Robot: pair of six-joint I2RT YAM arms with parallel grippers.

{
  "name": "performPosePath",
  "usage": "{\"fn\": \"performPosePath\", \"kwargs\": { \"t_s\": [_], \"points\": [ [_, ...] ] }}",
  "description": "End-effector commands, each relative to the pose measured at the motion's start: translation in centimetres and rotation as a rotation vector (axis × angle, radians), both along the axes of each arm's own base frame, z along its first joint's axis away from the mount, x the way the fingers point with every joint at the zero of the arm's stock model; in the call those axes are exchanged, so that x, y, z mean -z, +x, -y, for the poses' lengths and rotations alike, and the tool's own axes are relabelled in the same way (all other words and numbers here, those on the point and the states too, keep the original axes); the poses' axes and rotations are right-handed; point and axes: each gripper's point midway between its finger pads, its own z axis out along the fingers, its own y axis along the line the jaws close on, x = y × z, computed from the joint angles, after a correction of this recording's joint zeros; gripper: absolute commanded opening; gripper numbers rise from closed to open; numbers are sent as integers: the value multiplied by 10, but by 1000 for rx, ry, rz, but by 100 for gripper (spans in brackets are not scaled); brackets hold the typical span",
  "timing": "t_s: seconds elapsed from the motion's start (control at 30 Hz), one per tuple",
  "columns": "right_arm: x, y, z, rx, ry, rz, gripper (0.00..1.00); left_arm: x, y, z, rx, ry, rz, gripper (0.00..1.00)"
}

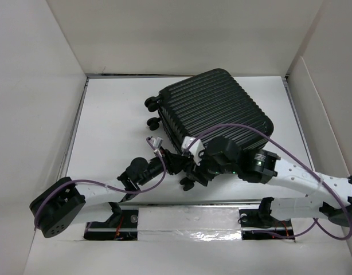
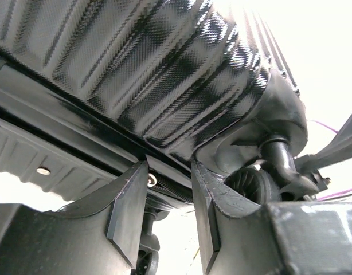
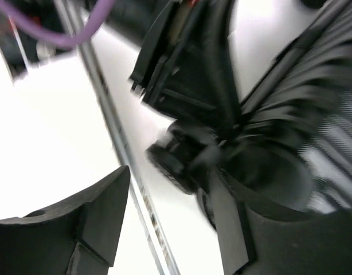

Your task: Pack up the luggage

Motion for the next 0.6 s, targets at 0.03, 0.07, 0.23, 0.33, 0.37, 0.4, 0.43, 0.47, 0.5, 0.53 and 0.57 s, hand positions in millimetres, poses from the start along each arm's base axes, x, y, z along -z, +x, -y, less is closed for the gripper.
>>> {"fn": "performPosePath", "kwargs": {
  "t_s": [0.03,0.07,0.23,0.33,0.37,0.4,0.43,0.47,0.5,0.53,0.57],
  "points": [
    [31,-9,-1,-34,-192,-3,68,-21,-16,6,91,-92,49,33],
    [37,-8,-6,-42,-214,2,68,-20,-17,6,93,-92,47,33],
    [40,14,-18,-8,-231,115,74,-14,-4,-8,47,-95,39,32],
    [37,28,-21,12,-279,171,75,-20,3,-15,34,-103,53,32],
    [41,27,-13,11,-342,160,75,-20,2,-15,40,-103,53,32],
    [38,29,-12,24,-357,164,75,-20,5,-18,29,-103,56,32],
    [31,31,-14,27,-352,171,75,-17,7,-20,21,-97,51,32],
    [29,29,-12,21,-358,168,76,-16,6,-20,27,-97,49,32],
    [25,28,-11,19,-347,166,76,-15,8,-22,23,-97,46,32],
    [22,25,-10,12,-333,161,78,-14,5,-22,34,-99,47,32],
    [28,22,-6,-3,-350,148,79,-12,6,-23,31,-99,44,32]
  ]
}}
